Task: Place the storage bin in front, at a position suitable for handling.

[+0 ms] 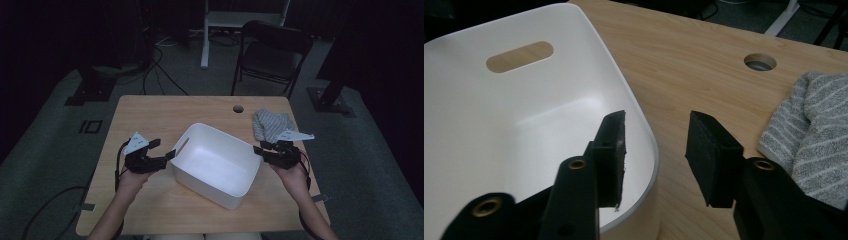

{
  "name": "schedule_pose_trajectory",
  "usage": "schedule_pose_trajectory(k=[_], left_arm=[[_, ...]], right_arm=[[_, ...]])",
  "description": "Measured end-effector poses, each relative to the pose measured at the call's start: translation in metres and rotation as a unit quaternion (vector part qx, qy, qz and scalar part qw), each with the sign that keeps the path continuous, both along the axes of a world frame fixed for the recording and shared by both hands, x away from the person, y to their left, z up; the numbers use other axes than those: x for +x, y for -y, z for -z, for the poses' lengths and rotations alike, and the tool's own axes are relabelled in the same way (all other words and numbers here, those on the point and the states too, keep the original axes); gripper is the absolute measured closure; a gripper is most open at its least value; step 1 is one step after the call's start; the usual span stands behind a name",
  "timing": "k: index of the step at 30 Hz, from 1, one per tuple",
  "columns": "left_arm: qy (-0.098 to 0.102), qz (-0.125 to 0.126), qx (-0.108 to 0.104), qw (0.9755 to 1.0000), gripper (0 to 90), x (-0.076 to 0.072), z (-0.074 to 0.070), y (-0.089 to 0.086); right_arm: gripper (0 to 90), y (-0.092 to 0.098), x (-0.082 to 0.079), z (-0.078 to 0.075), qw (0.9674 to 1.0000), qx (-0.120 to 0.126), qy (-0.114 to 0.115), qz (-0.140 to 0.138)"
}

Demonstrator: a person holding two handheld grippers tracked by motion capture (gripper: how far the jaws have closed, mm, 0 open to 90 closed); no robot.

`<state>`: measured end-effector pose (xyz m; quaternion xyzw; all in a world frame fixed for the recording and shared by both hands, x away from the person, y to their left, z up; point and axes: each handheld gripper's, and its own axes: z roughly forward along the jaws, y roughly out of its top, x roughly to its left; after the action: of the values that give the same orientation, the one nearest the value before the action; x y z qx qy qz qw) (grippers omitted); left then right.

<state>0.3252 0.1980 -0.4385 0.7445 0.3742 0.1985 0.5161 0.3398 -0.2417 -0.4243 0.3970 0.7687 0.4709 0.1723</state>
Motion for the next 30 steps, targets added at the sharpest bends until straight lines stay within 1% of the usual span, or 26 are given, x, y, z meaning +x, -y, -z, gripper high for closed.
schedule_pose_trajectory(k=[1,2,3,5,6,8,9,11,12,14,15,16,17,18,20,21,23,25,30], left_arm=[[0.001,0.001,0.007,1.0000,33.5,0.002,0.001,0.002],[0.000,0.004,0.010,0.9999,36.4,0.003,0.002,0.004],[-0.003,0.008,0.009,0.9999,40.7,0.005,0.002,0.005],[-0.001,0.008,0.018,0.9998,45.1,0.007,0.004,0.008],[-0.003,0.012,0.022,0.9997,50.3,0.009,0.004,0.010],[-0.004,0.012,0.027,0.9996,51.8,0.010,0.005,0.012],[-0.002,0.012,0.031,0.9994,56.7,0.011,0.005,0.013],[-0.005,0.011,0.033,0.9994,58.6,0.013,0.006,0.015],[-0.005,0.011,0.036,0.9993,62.8,0.013,0.006,0.016],[-0.006,0.013,0.040,0.9991,65.6,0.014,0.007,0.017],[-0.006,0.014,0.040,0.9991,68.6,0.014,0.007,0.018],[-0.006,0.014,0.042,0.9990,68.8,0.014,0.007,0.018],[-0.008,0.017,0.041,0.9990,72.4,0.014,0.007,0.019],[-0.005,0.015,0.047,0.9988,74.2,0.014,0.006,0.021],[-0.005,0.012,0.052,0.9985,75.3,0.013,0.006,0.023],[-0.004,0.010,0.055,0.9984,75.6,0.013,0.006,0.023],[-0.009,0.005,0.052,0.9986,76.9,0.013,0.005,0.023],[-0.009,-0.001,0.055,0.9985,77.6,0.012,0.005,0.024],[-0.015,-0.014,0.053,0.9984,78.2,0.007,0.004,0.022]], right_arm=[[62.0,0.000,0.000,0.000,1.0000,-0.001,0.003,0.003],[63.2,0.000,0.000,0.001,1.0000,-0.001,0.005,0.004],[63.4,0.000,0.000,0.001,1.0000,0.003,0.004,0.006],[65.4,-0.001,0.001,0.003,1.0000,-0.001,0.002,0.008],[66.6,-0.002,0.001,0.004,0.9999,-0.003,0.004,0.009],[69.5,-0.003,0.002,0.006,1.0000,0.000,0.003,0.005],[70.4,-0.005,0.002,0.006,1.0000,-0.005,0.004,0.005],[72.8,-0.007,0.003,0.008,1.0000,-0.009,0.002,0.001],[73.7,-0.008,0.004,0.009,0.9999,-0.010,0.000,0.001],[77.6,-0.009,0.005,0.011,0.9999,-0.013,-0.004,0.000],[78.6,-0.010,0.005,0.011,0.9999,-0.015,-0.003,0.001],[81.5,-0.010,0.006,0.011,0.9998,-0.017,-0.004,0.001],[83.2,-0.010,0.006,0.012,0.9998,-0.017,-0.007,-0.003],[83.2,-0.010,0.006,0.012,0.9998,-0.016,-0.007,-0.003],[83.8,-0.011,0.006,0.012,0.9997,-0.024,-0.003,-0.004],[83.8,-0.011,0.007,0.012,0.9997,-0.023,-0.004,-0.005],[84.1,-0.010,0.008,0.012,0.9997,-0.022,-0.003,-0.007],[84.3,-0.010,0.010,0.013,0.9998,-0.018,-0.006,-0.009],[84.3,-0.013,0.013,0.012,0.9997,-0.021,-0.005,-0.015]])
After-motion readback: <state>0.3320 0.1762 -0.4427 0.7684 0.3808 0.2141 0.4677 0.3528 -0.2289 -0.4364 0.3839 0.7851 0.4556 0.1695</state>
